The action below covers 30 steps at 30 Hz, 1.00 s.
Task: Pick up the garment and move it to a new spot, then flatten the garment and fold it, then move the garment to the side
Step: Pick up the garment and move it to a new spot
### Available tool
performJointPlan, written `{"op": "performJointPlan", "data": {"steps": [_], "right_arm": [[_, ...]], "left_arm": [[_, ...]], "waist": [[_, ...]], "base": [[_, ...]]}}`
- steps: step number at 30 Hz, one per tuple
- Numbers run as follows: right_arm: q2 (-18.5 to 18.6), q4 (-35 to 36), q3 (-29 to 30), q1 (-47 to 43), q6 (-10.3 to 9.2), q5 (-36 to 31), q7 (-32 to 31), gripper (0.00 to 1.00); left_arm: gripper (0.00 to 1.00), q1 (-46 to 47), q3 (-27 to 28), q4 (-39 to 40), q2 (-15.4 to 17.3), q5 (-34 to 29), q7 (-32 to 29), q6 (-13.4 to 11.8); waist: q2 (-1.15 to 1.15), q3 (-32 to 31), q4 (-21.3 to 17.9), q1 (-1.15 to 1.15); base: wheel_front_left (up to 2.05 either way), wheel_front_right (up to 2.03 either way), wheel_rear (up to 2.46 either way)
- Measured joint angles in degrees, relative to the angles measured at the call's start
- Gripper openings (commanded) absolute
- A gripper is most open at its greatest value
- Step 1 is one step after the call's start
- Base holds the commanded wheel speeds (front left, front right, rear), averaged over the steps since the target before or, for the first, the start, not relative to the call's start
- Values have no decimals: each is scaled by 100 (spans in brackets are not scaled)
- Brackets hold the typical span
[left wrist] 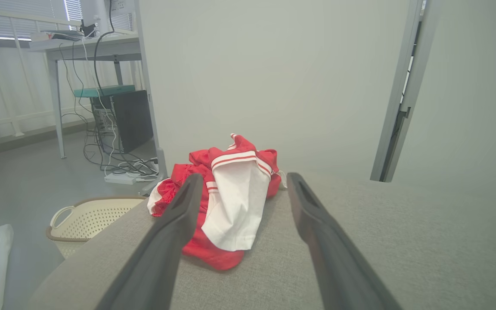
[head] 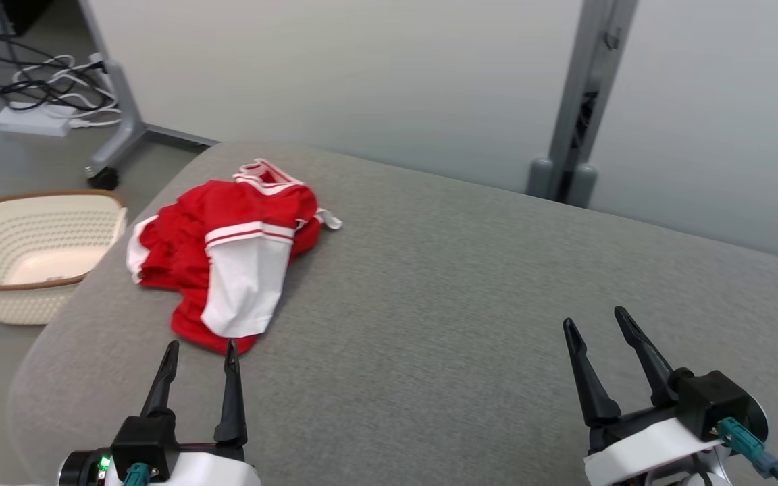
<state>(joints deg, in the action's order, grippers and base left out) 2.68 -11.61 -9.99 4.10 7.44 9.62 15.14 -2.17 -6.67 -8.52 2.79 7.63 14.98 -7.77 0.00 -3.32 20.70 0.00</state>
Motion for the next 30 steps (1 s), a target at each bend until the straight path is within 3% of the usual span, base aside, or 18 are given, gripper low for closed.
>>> {"op": "performJointPlan", "data": {"steps": [10,30], "right_arm": [[-1,-64,-240,231,0,45,0,100],[1,-328,-359,484,1,263,0,100]], "left_arm": [[100,-97,304,160,0,-26,1,-22],[100,-116,419,278,-2,152,1,-189]], "waist": [[0,62,658,0],[0,161,746,0]], "base": [[0,0,0],[0,0,0]]}}
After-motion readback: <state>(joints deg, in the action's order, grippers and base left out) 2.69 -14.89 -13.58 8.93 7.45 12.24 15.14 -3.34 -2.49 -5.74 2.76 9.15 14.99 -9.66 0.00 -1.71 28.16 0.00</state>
